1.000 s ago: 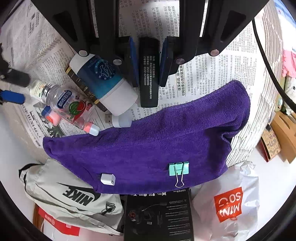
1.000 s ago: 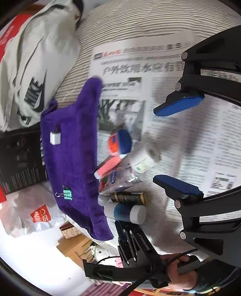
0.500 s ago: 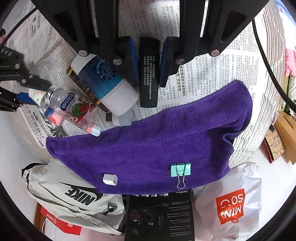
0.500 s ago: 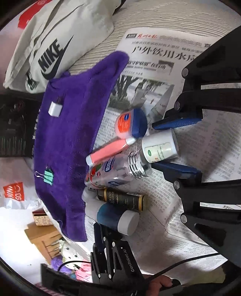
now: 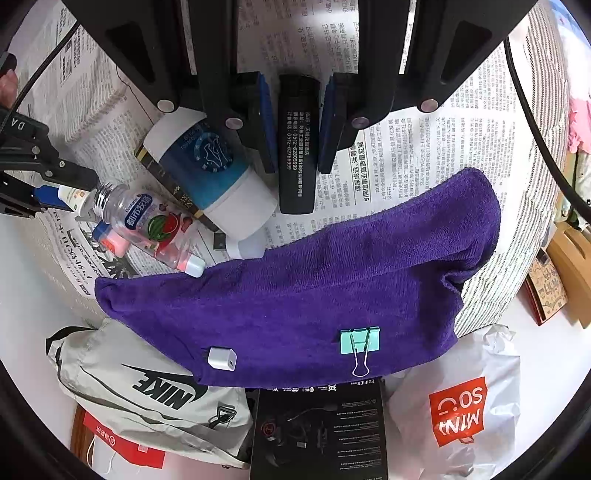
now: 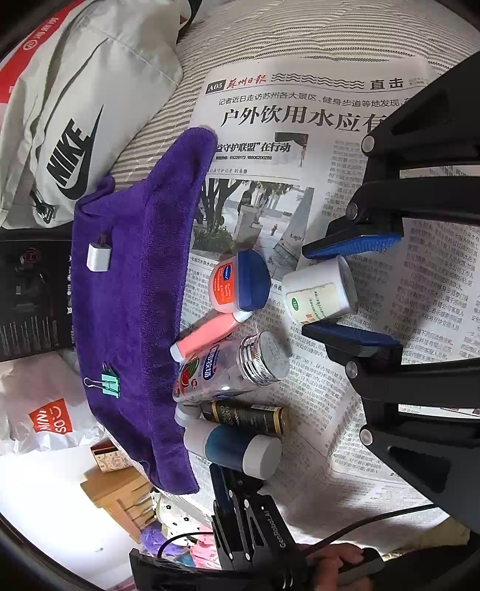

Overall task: Organize rigid objects
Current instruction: 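Grasp the black rectangular case with the left tool while the right tool grasps the white jar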

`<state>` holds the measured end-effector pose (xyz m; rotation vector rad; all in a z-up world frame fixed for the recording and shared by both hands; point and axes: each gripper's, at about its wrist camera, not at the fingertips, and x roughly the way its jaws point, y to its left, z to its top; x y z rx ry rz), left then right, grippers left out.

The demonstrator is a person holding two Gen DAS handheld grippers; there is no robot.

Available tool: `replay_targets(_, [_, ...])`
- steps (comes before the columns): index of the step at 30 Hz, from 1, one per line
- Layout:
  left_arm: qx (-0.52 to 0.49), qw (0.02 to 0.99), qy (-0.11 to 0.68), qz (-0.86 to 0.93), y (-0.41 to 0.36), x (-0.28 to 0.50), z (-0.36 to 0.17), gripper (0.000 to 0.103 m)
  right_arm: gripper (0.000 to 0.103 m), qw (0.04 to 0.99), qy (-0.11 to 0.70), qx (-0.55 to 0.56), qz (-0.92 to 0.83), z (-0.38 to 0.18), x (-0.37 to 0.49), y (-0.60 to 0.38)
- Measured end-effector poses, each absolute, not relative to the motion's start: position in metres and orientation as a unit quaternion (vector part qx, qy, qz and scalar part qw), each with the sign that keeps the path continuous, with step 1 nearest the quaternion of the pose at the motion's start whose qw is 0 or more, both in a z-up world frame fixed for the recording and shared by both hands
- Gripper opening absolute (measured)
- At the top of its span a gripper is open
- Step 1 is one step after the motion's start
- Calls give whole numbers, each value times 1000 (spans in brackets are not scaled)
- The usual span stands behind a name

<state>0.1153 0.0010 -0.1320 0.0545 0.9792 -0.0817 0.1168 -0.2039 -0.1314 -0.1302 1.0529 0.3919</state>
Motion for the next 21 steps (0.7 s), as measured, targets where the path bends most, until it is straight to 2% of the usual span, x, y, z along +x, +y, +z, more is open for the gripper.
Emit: replay_targets(21, [22,904,425,-27,-2,101,-134,22,38,885,425,-69,176,-138,98,-204])
